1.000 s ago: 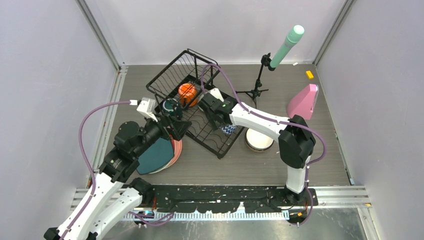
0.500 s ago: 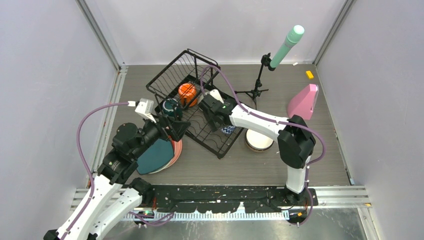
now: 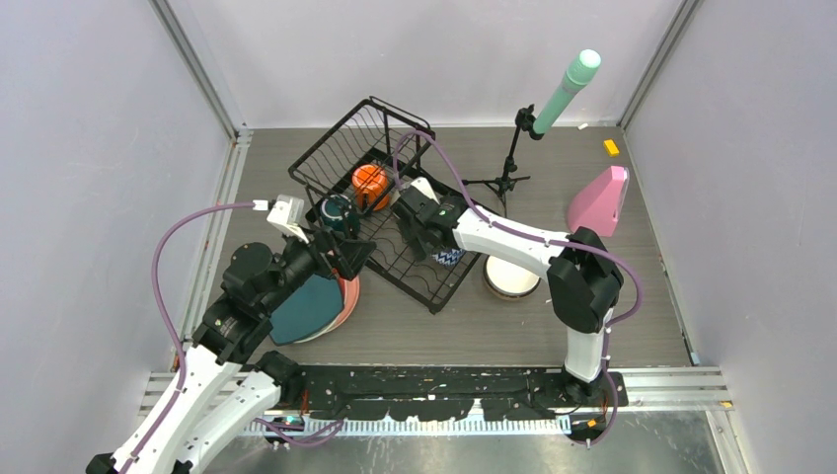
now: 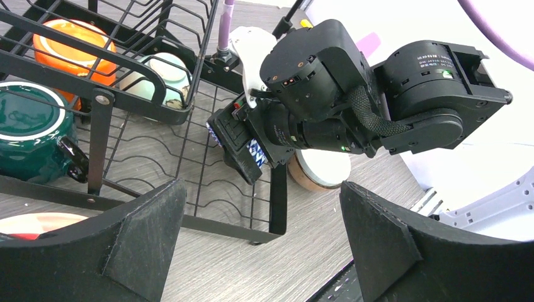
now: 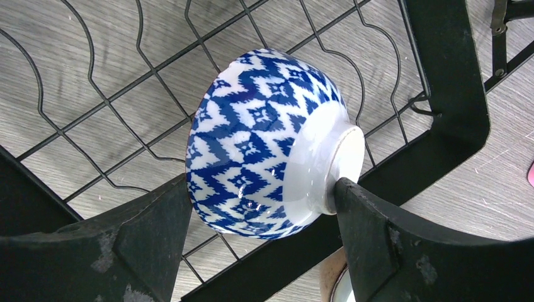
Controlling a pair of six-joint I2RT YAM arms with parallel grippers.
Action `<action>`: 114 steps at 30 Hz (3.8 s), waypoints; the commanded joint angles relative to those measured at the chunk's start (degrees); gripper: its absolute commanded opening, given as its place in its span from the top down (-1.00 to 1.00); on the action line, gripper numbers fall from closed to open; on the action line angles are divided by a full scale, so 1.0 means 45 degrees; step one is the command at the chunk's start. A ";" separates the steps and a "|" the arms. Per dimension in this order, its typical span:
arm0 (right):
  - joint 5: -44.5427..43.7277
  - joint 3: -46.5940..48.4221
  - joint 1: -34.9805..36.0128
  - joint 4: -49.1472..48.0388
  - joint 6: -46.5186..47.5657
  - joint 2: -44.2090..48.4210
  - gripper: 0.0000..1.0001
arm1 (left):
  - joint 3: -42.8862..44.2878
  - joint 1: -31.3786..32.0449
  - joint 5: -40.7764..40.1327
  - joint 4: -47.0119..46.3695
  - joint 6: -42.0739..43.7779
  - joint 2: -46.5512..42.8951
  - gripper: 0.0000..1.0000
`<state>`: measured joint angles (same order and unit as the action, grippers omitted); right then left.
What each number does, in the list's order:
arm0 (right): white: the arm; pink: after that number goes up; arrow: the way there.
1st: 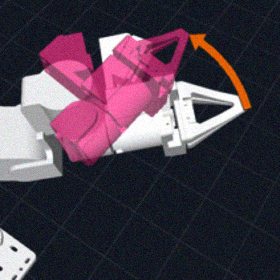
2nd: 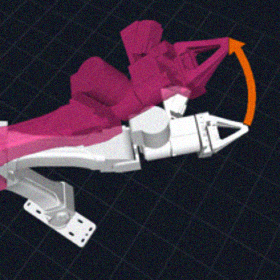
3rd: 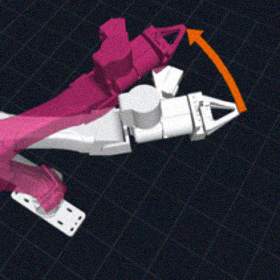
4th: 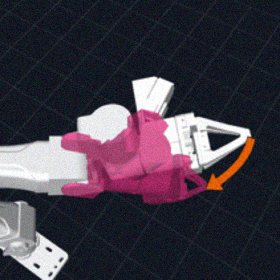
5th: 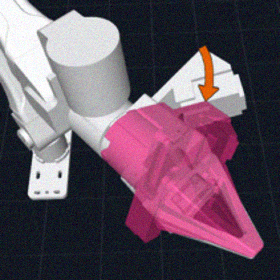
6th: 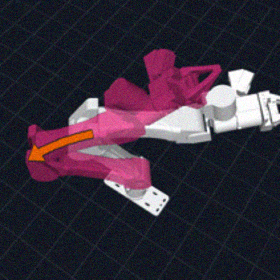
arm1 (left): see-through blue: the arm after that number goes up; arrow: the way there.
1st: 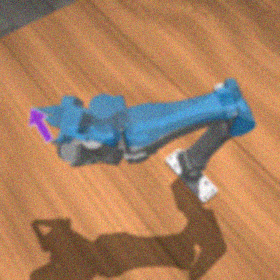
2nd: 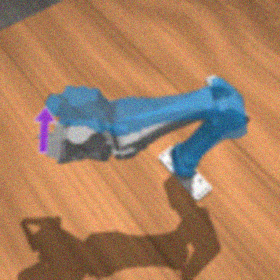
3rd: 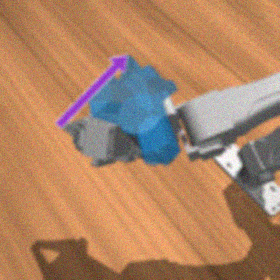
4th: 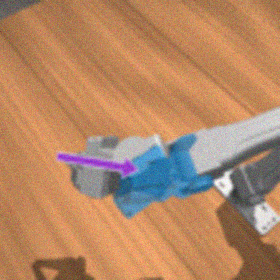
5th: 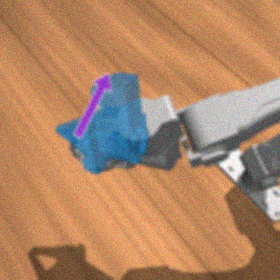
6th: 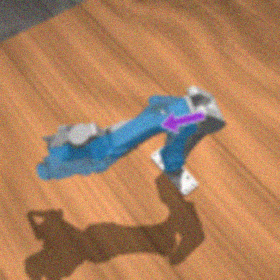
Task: Load the mixed dishes into the dish rack
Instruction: Turn the bowl upside down on the dish rack, then move the bowl to the dish rack.
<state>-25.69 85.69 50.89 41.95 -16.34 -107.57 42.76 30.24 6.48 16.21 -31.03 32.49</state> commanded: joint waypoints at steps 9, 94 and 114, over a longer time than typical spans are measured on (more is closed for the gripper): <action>0.3299 -0.0592 0.0367 0.0178 -0.1129 -0.0801 -0.68 | -0.0039 -0.0060 -0.0228 -0.0054 -0.0078 -0.0131 -0.89; 0.7896 -0.2674 -0.1583 -0.4986 -0.4064 0.0579 -0.23 | -0.0010 -0.0060 -0.0395 0.0671 -0.0295 0.0024 -0.91; 0.7906 -0.4693 -0.2657 -0.7180 -0.4280 0.1642 0.00 | -0.0069 -0.0060 -0.0558 0.0877 -0.0221 -0.0224 -0.91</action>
<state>7.64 62.26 38.65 13.08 -37.08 -98.65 42.17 30.24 4.49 21.32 -32.47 31.53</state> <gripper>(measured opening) 0.508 0.953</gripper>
